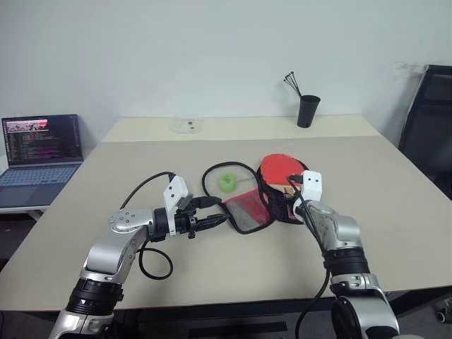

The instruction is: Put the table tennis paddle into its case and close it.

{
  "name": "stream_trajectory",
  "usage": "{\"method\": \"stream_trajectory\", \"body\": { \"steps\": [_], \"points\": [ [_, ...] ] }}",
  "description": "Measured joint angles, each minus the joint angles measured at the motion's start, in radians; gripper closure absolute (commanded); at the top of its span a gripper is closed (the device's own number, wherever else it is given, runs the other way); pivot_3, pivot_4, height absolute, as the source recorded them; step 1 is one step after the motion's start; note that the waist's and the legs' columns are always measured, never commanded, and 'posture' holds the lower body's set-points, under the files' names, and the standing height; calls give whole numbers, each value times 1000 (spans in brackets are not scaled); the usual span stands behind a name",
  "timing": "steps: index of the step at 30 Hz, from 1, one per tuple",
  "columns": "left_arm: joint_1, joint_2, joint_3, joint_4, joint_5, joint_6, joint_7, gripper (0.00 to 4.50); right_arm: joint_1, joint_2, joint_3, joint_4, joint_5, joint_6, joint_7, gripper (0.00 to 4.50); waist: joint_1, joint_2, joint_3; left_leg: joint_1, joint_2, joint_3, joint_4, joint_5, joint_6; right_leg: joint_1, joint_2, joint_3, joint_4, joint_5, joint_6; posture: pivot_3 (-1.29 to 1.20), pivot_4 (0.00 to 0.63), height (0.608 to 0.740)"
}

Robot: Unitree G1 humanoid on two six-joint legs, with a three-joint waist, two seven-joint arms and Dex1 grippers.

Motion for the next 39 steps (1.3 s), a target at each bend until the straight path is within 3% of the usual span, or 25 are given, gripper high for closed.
{"method": "stream_trajectory", "body": {
  "steps": [18,28,39],
  "points": [
    [3,-2,-10,34,9,-39,-2,1828,-10,10,-12,-1,3,33,-22,3430,-1,0,0,0,1,-2,0,0,0,0,2,-1,0,-1,0,0,150,740],
    [3,-6,-11,34,13,-38,3,1828,8,40,-12,-53,7,53,-38,12,0,0,0,0,1,-2,0,0,0,0,1,-1,0,-1,2,0,150,740],
    [5,-8,-10,33,15,-37,21,1828,74,-39,40,-259,22,95,70,12,0,0,0,-1,1,-3,0,0,0,0,1,-4,-1,-1,2,0,150,740]
  ]
}}
